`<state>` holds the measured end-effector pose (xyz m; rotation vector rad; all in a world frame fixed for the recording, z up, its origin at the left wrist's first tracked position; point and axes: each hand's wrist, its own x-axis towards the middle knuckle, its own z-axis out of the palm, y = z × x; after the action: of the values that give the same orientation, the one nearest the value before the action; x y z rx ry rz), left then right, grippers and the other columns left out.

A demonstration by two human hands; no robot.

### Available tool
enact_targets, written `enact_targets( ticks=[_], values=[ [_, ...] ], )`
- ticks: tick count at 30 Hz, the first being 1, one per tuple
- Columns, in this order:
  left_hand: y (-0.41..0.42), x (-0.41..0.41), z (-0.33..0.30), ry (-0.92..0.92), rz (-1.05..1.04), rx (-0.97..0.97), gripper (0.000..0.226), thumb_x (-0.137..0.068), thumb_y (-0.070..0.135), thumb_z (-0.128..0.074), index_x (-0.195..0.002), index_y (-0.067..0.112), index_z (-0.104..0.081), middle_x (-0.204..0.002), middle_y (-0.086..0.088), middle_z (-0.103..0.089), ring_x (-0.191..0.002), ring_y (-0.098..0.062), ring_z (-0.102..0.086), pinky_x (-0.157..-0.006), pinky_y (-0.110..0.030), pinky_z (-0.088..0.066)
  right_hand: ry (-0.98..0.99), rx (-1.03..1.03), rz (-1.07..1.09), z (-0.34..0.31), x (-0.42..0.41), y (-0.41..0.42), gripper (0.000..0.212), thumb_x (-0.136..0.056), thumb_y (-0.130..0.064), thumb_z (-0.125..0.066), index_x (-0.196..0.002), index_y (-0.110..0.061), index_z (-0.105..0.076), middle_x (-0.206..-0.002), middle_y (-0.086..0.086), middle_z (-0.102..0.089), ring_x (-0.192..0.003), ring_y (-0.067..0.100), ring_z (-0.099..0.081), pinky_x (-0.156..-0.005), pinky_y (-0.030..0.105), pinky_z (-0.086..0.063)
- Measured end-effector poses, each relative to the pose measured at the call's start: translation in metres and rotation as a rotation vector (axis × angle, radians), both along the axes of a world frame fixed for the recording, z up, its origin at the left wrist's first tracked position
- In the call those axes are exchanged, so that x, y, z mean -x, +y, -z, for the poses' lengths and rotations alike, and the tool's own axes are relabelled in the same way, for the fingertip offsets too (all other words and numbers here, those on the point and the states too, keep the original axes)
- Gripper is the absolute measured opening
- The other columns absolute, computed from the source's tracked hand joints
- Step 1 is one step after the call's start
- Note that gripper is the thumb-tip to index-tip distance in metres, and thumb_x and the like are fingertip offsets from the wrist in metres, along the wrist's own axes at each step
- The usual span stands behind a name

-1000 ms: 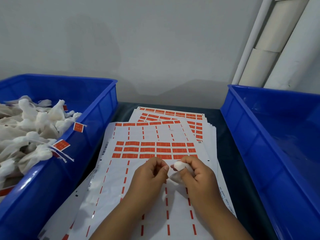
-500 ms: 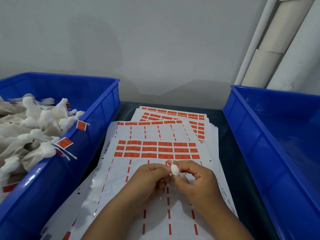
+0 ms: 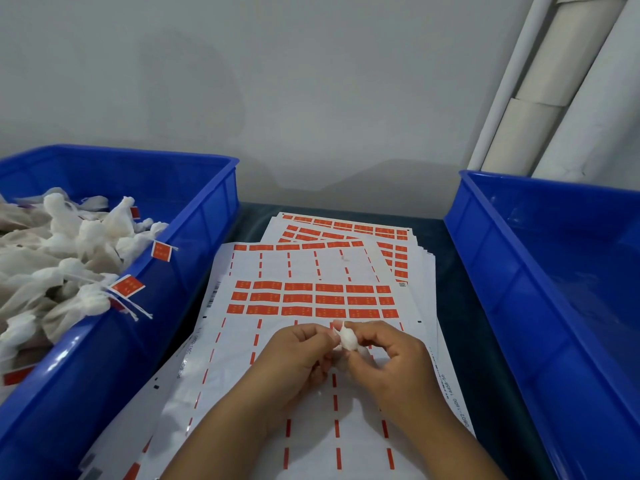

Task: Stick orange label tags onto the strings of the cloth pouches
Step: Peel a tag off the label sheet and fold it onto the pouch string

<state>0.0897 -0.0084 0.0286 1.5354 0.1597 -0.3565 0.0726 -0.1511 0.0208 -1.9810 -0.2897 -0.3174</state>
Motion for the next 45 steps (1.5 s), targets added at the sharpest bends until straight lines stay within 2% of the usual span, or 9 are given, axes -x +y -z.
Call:
enact_targets(
  ticks=[6, 10, 14, 18, 23, 30, 33, 38, 45],
  values=[
    [-0.003, -0.002, 0.001, -0.096, -0.079, -0.035, 0.018, -0.091, 0.023, -0.055, -0.078, 0.02, -0.067, -0.057, 0.009, -0.062, -0.051, -0.006, -0.056, -0.053, -0.015, -0.045, 0.055, 0.011, 0.035, 0.001, 0.001, 0.001, 0.03, -0.082, -0.019, -0.071, -0.084, -0.047, -0.059, -0.084, -0.028, -0.063, -0.093, -0.013, -0.055, -0.067, 0.0, -0.044],
    [-0.002, -0.003, 0.003, -0.169, -0.093, -0.104, 0.014, -0.09, 0.028, -0.056, -0.08, 0.025, -0.065, -0.068, 0.01, -0.067, -0.065, -0.01, -0.062, -0.055, -0.013, -0.047, 0.136, -0.062, 0.053, 0.004, -0.001, 0.0, 0.027, -0.083, -0.016, -0.07, -0.081, -0.041, -0.061, -0.082, -0.024, -0.063, -0.086, 0.0, -0.061, -0.061, 0.003, -0.046],
    [-0.004, -0.004, 0.006, -0.179, -0.119, -0.144, 0.015, -0.091, 0.026, -0.054, -0.078, 0.025, -0.062, -0.062, 0.012, -0.065, -0.057, -0.008, -0.059, -0.051, -0.011, -0.046, 0.195, -0.164, 0.027, 0.007, -0.004, 0.0, 0.026, -0.082, -0.009, -0.07, -0.085, -0.033, -0.063, -0.086, -0.018, -0.065, -0.085, 0.008, -0.064, -0.06, 0.008, -0.05],
    [-0.005, -0.006, 0.011, -0.164, -0.199, -0.129, 0.015, -0.092, 0.025, -0.052, -0.08, 0.025, -0.061, -0.063, 0.009, -0.064, -0.059, -0.011, -0.06, -0.048, -0.011, -0.046, 0.222, -0.21, -0.001, 0.008, -0.006, 0.0, 0.024, -0.082, -0.009, -0.07, -0.087, -0.032, -0.064, -0.089, -0.024, -0.065, -0.087, 0.001, -0.062, -0.06, 0.009, -0.05],
    [0.0, -0.014, 0.012, -0.12, -0.369, -0.1, 0.013, -0.092, 0.027, -0.051, -0.084, 0.025, -0.061, -0.072, 0.006, -0.066, -0.066, -0.014, -0.06, -0.049, -0.016, -0.044, 0.317, -0.291, -0.037, 0.01, -0.008, -0.001, 0.028, -0.083, -0.002, -0.068, -0.093, -0.028, -0.062, -0.095, -0.027, -0.063, -0.089, 0.031, -0.063, -0.072, 0.029, -0.056],
    [0.0, -0.009, 0.01, -0.225, -0.447, -0.199, 0.008, -0.092, 0.031, -0.05, -0.087, 0.028, -0.056, -0.08, 0.011, -0.061, -0.074, -0.012, -0.057, -0.055, -0.017, -0.04, 0.455, -0.285, -0.208, 0.003, -0.005, -0.002, 0.039, -0.088, 0.005, -0.055, -0.101, -0.03, -0.066, -0.094, -0.024, -0.067, -0.084, 0.008, -0.069, -0.063, 0.016, -0.053],
    [-0.002, -0.006, 0.007, -0.249, -0.43, -0.224, 0.007, -0.092, 0.033, -0.05, -0.087, 0.03, -0.054, -0.084, 0.014, -0.059, -0.075, -0.01, -0.055, -0.055, -0.015, -0.037, 0.481, -0.307, -0.293, -0.001, -0.003, -0.005, 0.049, -0.087, 0.006, -0.052, -0.105, -0.038, -0.064, -0.104, -0.018, -0.068, -0.085, 0.018, -0.07, -0.07, 0.024, -0.056],
    [-0.005, -0.004, 0.009, -0.285, -0.383, -0.239, 0.009, -0.091, 0.036, -0.048, -0.088, 0.029, -0.055, -0.088, 0.012, -0.059, -0.078, -0.01, -0.055, -0.057, -0.014, -0.037, 0.497, -0.315, -0.404, -0.006, 0.0, -0.005, 0.036, -0.081, -0.022, -0.053, -0.105, -0.047, -0.067, -0.114, -0.025, -0.064, -0.086, 0.016, -0.069, -0.078, 0.024, -0.055],
    [-0.005, -0.002, 0.013, -0.288, -0.332, -0.226, 0.01, -0.092, 0.035, -0.049, -0.095, 0.031, -0.058, -0.107, 0.016, -0.061, -0.097, -0.009, -0.057, -0.068, -0.016, -0.045, 0.515, -0.471, -0.371, -0.005, -0.005, -0.018, 0.045, -0.087, -0.004, -0.049, -0.11, -0.036, -0.07, -0.122, -0.024, -0.061, -0.092, 0.016, -0.068, -0.091, 0.037, -0.053]
  ],
)
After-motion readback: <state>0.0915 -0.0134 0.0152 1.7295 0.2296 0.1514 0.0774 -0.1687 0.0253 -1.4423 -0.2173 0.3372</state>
